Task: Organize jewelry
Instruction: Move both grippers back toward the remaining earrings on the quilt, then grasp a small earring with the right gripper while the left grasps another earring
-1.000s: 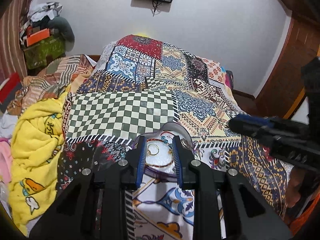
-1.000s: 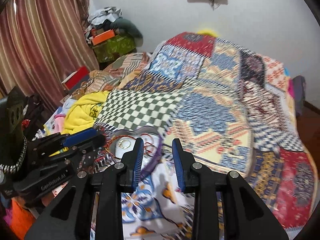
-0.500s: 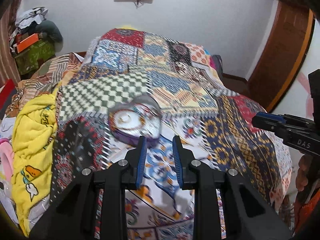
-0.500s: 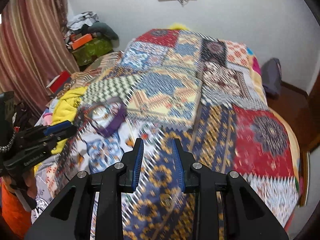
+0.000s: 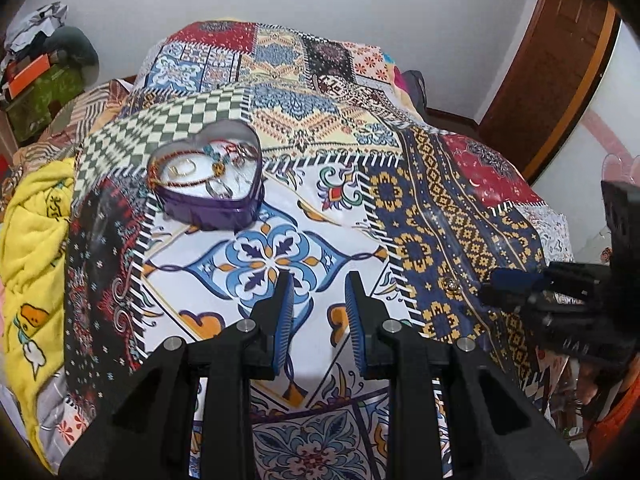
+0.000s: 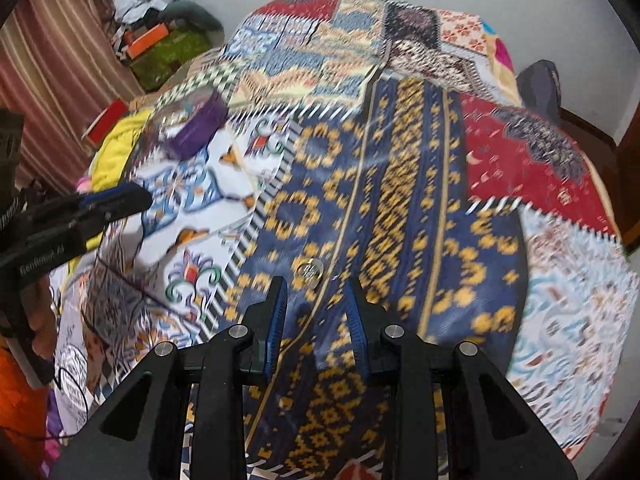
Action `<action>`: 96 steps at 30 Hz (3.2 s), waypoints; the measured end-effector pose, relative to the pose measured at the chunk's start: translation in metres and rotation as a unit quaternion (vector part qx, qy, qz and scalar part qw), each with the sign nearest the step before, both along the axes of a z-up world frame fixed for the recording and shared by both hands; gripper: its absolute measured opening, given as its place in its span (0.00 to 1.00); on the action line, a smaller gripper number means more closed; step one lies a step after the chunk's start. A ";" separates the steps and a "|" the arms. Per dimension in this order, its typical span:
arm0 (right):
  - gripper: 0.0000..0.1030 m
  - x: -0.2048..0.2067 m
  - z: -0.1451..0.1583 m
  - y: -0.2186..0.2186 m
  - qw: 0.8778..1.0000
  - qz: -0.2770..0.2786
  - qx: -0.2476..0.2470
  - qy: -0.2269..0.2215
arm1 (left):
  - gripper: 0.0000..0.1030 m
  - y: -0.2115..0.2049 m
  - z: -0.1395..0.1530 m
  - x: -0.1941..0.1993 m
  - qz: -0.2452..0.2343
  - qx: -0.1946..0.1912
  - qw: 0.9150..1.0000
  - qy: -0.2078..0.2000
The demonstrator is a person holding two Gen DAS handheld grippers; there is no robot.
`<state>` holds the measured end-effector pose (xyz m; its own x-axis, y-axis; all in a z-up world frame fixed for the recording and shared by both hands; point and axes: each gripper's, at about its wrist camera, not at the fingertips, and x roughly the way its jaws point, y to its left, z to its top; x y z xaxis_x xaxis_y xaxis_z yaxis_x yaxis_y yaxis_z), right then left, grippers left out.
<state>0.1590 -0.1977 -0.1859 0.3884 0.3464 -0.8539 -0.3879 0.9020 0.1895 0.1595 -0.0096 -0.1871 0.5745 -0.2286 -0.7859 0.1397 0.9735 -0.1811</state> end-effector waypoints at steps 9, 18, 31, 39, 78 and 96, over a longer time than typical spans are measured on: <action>0.25 0.009 -0.002 0.009 1.000 0.001 0.004 -0.007 | 0.24 0.008 -0.012 0.001 0.008 -0.007 1.000 0.013; 0.08 0.018 -0.017 0.013 1.000 -0.008 -0.006 -0.002 | 0.24 0.017 -0.018 0.005 0.020 -0.018 0.999 0.022; 0.06 0.012 0.016 -0.006 0.998 -0.028 0.027 -0.043 | 0.24 -0.026 -0.023 0.005 -0.049 -0.018 0.998 0.036; 0.06 0.011 0.027 -0.030 0.997 -0.053 0.015 -0.055 | 0.24 -0.078 -0.030 0.008 -0.119 0.000 0.992 0.043; 0.14 0.000 0.018 -0.051 0.997 -0.055 0.041 -0.031 | 0.00 -0.078 0.006 0.053 -0.103 -0.118 0.986 0.056; 0.14 0.011 -0.024 0.018 1.000 0.011 -0.013 0.007 | 0.00 -0.032 0.005 0.017 -0.043 -0.044 0.998 0.000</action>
<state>0.1698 -0.1800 -0.2098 0.3683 0.3321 -0.8684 -0.4055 0.8979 0.1714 0.1770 -0.0419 -0.1818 0.5493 -0.3455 -0.7608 0.2221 0.9381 -0.2657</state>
